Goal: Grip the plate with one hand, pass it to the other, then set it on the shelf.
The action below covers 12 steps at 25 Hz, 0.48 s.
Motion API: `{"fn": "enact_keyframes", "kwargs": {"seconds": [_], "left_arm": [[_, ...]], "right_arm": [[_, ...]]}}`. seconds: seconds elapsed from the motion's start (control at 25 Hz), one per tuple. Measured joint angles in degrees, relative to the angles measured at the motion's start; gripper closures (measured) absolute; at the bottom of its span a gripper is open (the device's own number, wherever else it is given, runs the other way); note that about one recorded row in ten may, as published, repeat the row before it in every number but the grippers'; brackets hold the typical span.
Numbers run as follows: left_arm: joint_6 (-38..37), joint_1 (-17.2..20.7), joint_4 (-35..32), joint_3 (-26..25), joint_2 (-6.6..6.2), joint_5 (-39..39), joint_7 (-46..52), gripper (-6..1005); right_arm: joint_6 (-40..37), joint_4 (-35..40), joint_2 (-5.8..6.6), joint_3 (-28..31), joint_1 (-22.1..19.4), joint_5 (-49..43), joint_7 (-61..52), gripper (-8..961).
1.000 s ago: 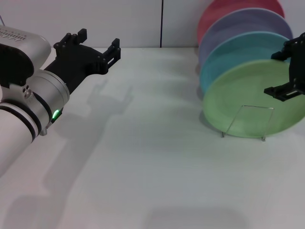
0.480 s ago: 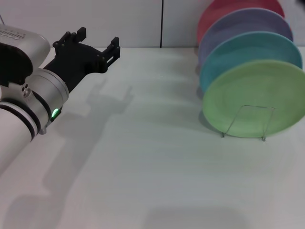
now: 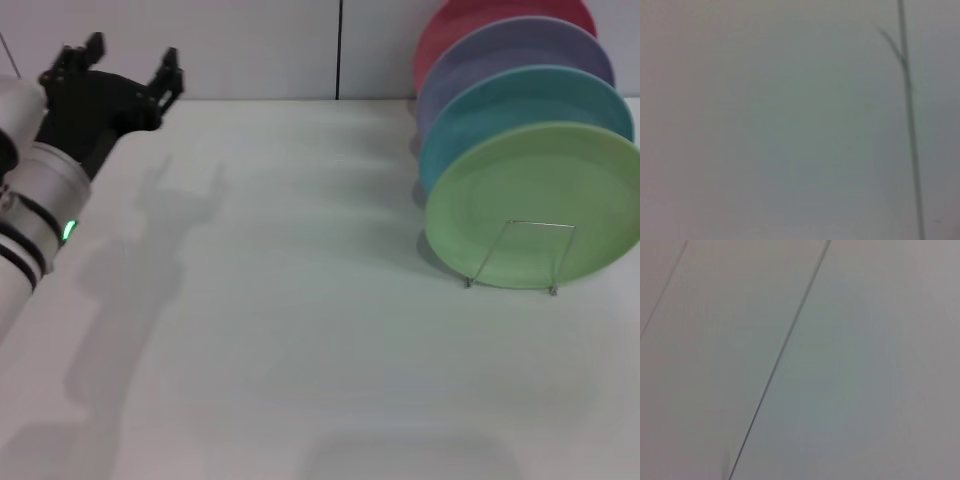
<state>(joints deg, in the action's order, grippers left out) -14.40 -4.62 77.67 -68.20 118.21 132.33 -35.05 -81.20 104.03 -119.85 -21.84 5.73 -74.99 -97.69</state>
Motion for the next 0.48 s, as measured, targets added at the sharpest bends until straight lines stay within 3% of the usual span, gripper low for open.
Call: {"fn": "enact_keyframes", "kwargs": {"seconds": [0.04, 0.12, 0.24, 0.32, 0.36, 0.4, 0.48], "left_arm": [[-1.8, 0.1, -0.7, 0.1, 0.0, 0.0, 0.1, 220], [-5.2, 0.3, -2.0, 0.3, -0.03, 0.0, 0.4, 220], [-10.3, 0.5, -3.9, 0.7, -0.02, 0.0, 0.8, 219], [-14.6, 0.4, -6.1, 1.5, 0.03, 0.0, 1.8, 219], [-17.5, 0.4, -7.7, 2.1, 0.08, 0.0, 2.8, 219], [-22.1, 0.2, -10.2, 3.1, 0.13, 0.0, 4.9, 219], [-30.1, -0.7, -15.6, 4.8, 0.17, 0.0, 8.9, 219]], "right_arm": [[-1.7, -7.6, 0.01, 0.9, -3.3, 10.0, 5.9, 190], [-4.8, -17.7, 0.14, 1.9, -5.7, 19.6, 11.9, 190], [-13.4, -38.3, 0.63, 5.8, -7.1, 32.5, 22.4, 190], [-18.3, -50.0, 0.78, 10.0, -6.1, 35.2, 29.1, 190], [-23.4, -63.4, 0.93, 15.5, -4.5, 35.4, 38.7, 190], [-23.4, -63.4, 0.93, 15.5, -4.5, 35.4, 38.7, 190], [-26.1, -74.7, 1.07, 19.3, -3.5, 34.9, 48.1, 190]]}}
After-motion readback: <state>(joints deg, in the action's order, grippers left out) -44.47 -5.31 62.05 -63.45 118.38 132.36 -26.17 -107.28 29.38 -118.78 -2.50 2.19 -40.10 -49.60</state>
